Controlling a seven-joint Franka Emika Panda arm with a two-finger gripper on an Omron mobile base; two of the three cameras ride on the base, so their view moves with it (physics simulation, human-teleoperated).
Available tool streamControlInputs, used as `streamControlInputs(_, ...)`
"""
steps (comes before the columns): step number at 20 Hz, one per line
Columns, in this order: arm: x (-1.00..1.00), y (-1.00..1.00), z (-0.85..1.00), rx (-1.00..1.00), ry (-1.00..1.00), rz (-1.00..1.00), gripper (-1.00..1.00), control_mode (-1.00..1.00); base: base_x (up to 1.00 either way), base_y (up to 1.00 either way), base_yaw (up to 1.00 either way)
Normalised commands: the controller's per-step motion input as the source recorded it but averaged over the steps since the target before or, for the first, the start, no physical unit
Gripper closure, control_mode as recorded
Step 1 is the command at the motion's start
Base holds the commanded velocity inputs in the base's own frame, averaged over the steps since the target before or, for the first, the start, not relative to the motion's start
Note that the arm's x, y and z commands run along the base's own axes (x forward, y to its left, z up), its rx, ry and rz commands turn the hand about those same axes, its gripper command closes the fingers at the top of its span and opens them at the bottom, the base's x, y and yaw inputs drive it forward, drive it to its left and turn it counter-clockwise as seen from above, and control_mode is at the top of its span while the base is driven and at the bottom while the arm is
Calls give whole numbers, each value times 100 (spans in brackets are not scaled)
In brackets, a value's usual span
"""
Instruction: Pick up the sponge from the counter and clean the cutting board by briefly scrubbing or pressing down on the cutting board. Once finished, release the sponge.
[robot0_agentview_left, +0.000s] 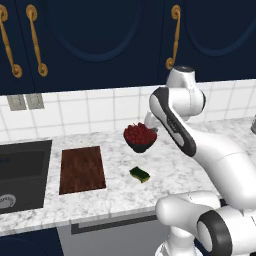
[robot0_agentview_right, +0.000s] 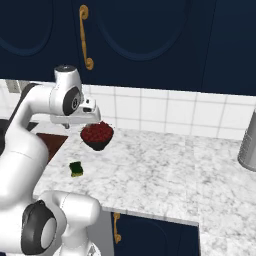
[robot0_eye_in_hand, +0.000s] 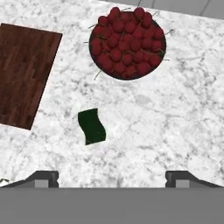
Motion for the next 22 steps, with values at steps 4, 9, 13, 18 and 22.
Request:
streamControlInputs(4, 0, 34, -50, 0, 18, 9, -100, -100, 0, 0, 0)
streamControlInputs(9, 0, 30, -51, 0, 12, 4, -100, -100, 0, 0, 0)
streamControlInputs(13, 0, 15, -64, 0, 1, 3, -100, -100, 0, 0, 0)
streamControlInputs(18, 12, 10, -72, 0, 0, 8, -100, -100, 0, 0, 0)
streamControlInputs(22, 27, 13, -68, 0, 0, 7, -100, -100, 0, 0, 0)
